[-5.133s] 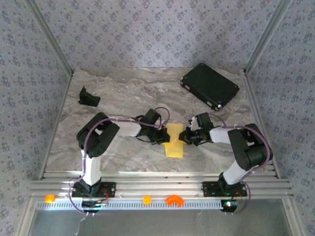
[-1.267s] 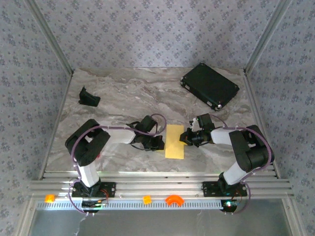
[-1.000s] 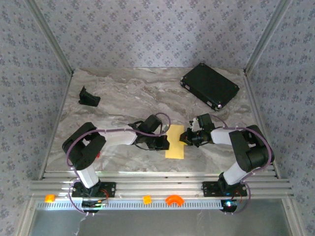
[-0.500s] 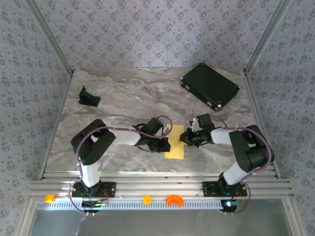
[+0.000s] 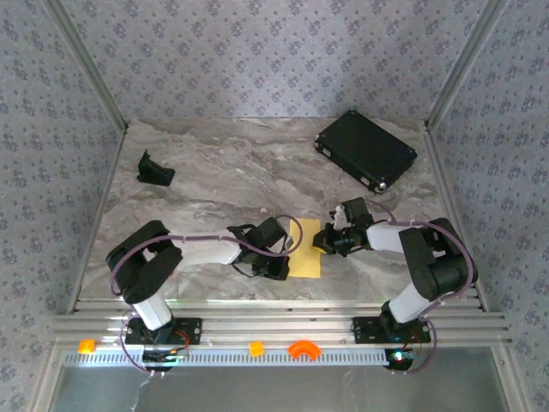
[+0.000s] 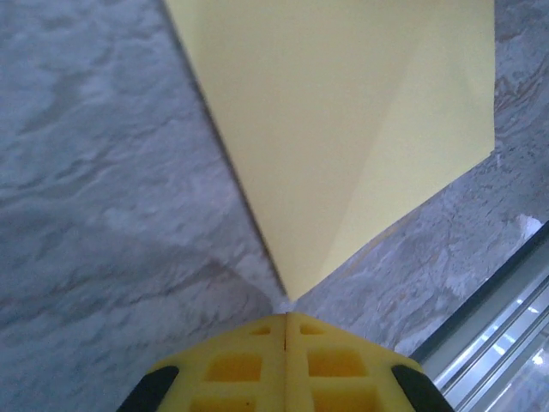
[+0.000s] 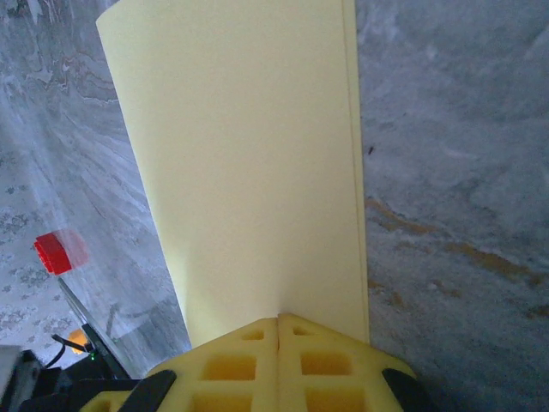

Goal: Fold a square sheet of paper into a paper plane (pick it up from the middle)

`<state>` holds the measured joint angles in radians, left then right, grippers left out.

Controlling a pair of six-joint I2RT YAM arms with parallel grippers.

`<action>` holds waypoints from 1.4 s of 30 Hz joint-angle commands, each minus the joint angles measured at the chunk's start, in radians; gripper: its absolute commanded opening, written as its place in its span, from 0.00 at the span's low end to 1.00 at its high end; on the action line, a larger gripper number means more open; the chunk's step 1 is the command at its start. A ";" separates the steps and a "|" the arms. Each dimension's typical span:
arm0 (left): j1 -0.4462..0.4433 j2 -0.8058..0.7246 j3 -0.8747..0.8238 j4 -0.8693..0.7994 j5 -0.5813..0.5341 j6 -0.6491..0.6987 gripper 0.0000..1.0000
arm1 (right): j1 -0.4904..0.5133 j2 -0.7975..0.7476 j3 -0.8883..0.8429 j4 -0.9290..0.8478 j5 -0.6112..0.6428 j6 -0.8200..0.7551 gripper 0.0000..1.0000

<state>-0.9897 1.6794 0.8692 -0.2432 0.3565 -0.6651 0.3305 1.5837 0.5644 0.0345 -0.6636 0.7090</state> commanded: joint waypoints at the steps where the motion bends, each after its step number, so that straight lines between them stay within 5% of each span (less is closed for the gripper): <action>1: 0.023 -0.068 0.032 -0.044 -0.052 0.019 0.07 | 0.013 -0.003 0.027 -0.092 0.045 -0.025 0.00; 5: 0.155 -0.072 0.028 0.103 0.015 -0.082 0.08 | 0.046 -0.100 0.094 -0.138 0.027 -0.036 0.05; 9: 0.260 0.008 0.066 0.294 0.164 -0.201 0.11 | 0.048 -0.244 0.069 -0.221 0.115 0.015 0.22; 13: 0.273 0.127 0.228 0.208 0.191 -0.162 0.12 | 0.045 -0.371 -0.007 -0.317 0.133 0.038 0.33; 23: 0.284 0.390 0.504 0.031 0.205 -0.095 0.14 | 0.086 -0.585 -0.171 -0.390 0.109 0.128 0.41; 33: 0.293 0.480 0.539 0.010 0.214 -0.078 0.13 | 0.126 -0.533 -0.186 -0.334 0.040 0.167 0.47; 42: 0.308 0.470 0.376 0.092 0.210 -0.093 0.13 | 0.139 -0.418 -0.179 -0.275 0.035 0.193 0.50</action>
<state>-0.6888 2.1239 1.3170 -0.0978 0.5991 -0.7681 0.4637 1.1477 0.3801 -0.2699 -0.6136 0.8761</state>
